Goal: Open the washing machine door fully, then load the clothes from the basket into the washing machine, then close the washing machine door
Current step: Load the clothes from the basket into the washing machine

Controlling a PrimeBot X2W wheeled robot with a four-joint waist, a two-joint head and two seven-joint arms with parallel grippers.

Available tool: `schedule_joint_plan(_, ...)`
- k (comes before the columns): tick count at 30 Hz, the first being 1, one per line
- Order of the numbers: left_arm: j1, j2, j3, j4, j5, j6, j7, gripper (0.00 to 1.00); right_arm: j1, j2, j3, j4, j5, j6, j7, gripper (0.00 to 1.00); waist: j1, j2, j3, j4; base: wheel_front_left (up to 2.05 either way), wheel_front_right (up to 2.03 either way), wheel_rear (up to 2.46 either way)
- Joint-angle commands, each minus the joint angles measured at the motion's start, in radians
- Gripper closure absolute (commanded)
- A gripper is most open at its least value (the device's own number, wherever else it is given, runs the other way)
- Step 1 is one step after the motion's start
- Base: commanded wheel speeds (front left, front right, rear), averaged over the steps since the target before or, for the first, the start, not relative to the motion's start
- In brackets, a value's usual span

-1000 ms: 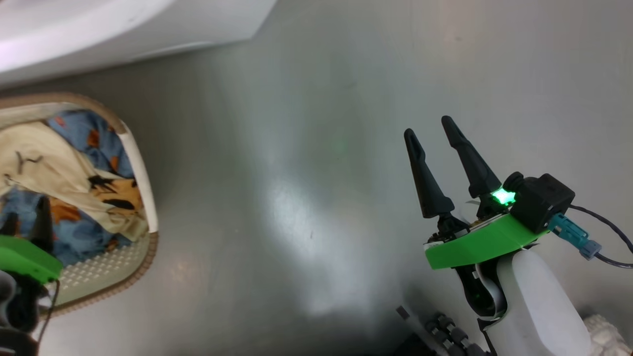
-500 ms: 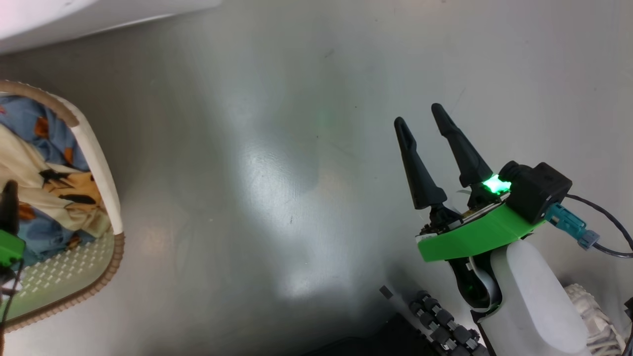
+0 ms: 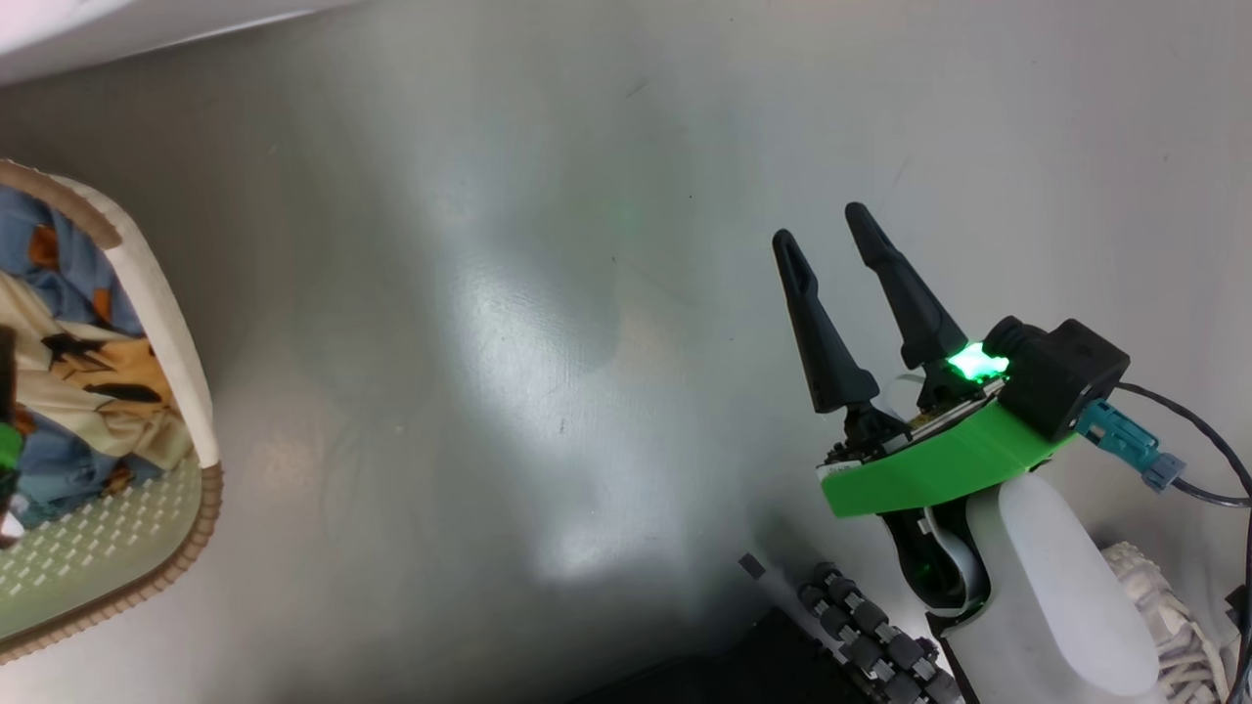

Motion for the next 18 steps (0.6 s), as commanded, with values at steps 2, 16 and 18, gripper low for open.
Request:
schedule_joint_plan(2,-0.002,0.048,0.011,0.006,0.011,0.001,0.011,0.0,0.023,0.004,0.019,-0.023,0.005,0.003,-0.005,0.0,0.0,-0.0001,0.008,-0.005,0.0,0.0,0.0)
schedule_joint_plan(16,-0.094,0.047,-0.02,0.053,0.025,0.013,0.036,0.0,0.015,0.004,0.021,-0.028,0.014,0.003,-0.005,0.0,0.0,-0.0001,0.034,-0.015,0.0,0.0,0.0)
schedule_joint_plan(18,-0.101,0.049,-0.027,0.061,0.03,0.013,0.037,0.0,0.014,0.004,0.022,-0.029,0.016,0.003,-0.005,0.0,0.0,-0.0001,0.034,-0.017,0.0,0.0,0.0)
